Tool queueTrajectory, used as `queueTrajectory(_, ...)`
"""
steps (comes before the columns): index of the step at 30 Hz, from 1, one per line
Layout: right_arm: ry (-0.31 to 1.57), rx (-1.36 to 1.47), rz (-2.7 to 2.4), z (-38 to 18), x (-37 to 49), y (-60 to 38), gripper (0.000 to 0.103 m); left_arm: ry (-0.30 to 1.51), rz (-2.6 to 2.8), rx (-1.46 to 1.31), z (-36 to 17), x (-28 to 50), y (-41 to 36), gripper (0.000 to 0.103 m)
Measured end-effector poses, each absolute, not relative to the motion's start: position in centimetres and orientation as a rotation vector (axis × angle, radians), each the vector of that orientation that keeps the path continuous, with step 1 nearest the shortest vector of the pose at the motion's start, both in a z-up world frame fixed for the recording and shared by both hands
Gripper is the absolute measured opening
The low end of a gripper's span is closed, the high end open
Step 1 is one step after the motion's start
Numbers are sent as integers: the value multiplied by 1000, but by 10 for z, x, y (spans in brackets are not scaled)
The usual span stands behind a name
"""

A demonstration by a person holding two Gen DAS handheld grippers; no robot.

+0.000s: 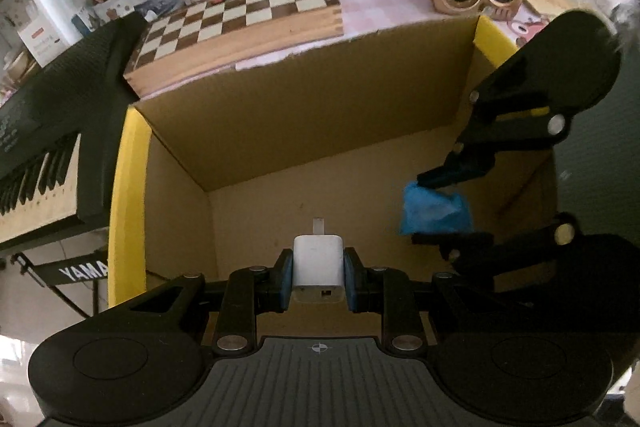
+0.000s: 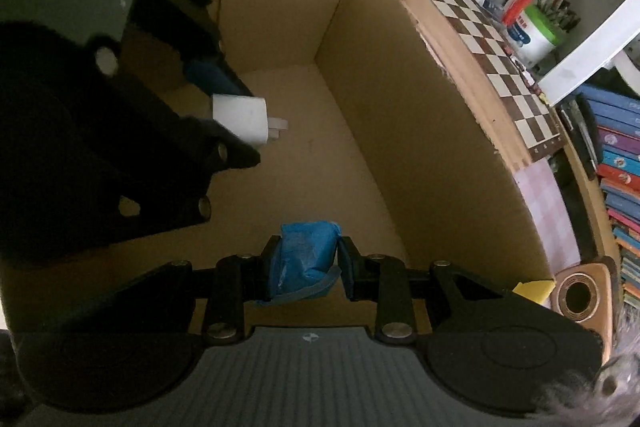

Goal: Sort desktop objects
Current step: 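Lower both tools into the yellow box and open them, releasing plug and bag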

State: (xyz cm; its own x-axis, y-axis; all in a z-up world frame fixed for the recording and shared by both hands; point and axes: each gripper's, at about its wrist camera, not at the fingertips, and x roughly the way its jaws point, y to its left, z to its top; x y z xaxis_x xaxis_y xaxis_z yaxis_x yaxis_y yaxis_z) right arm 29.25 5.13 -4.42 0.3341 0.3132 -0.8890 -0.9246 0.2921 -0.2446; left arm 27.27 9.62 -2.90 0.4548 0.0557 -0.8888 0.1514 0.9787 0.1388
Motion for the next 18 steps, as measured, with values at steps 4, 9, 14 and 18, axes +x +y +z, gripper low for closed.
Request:
queueTrajectory(4,841,-895,969,-44,293,51,28,1105,-53,198,-32,275,100,24)
queueTrajectory(9,828,-869,950,-41,294,50,42,1040,-40,213,-24,272,100,42)
queueTrajectory(14,784,-801,918,-27,288,40,53,925,-36,251,-4,252,96,60)
queueTrajectory(18,742,-695,871,-8,278,22,61,827,-6,257,19,228,92,76)
